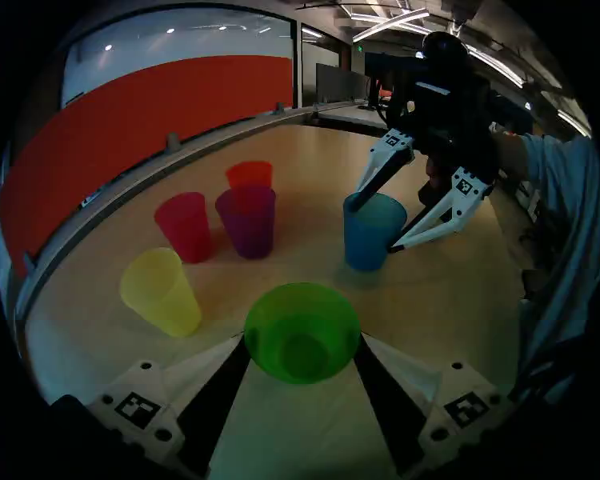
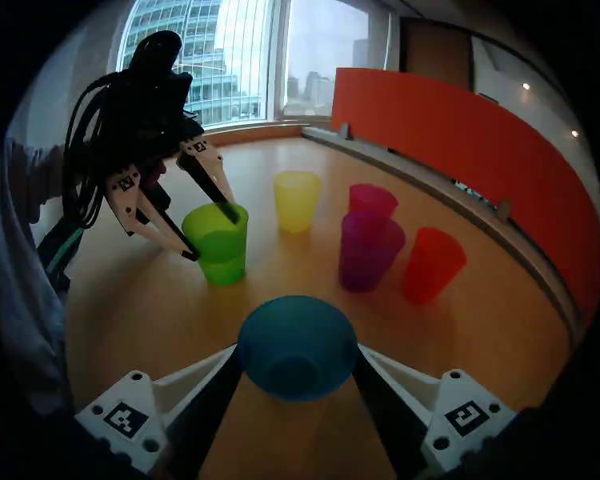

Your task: Pour water

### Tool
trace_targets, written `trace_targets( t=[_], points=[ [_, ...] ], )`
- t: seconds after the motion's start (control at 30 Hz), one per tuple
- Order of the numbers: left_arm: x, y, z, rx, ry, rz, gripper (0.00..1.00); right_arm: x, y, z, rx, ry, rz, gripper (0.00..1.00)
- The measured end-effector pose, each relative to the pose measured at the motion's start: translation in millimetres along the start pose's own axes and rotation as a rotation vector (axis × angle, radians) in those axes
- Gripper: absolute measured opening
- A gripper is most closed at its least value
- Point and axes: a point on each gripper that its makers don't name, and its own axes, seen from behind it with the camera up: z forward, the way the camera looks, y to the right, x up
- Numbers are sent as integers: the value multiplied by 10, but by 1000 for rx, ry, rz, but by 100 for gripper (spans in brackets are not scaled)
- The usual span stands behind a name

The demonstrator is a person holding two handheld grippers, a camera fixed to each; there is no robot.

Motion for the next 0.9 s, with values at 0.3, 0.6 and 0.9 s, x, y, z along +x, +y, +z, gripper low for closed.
trace_targets(
  t=[0.3, 0.6, 0.9],
  points=[
    [2, 26, -23, -13, 6, -31, 99, -20, -22, 6, 3, -7, 11, 100],
    [-40, -17, -81, 11, 2, -29, 100, -39, -21, -45, -7, -6, 10, 100],
    [-150, -32, -238, 47, 1, -40, 100, -130, -23, -176, -26, -11, 20, 100]
  ],
)
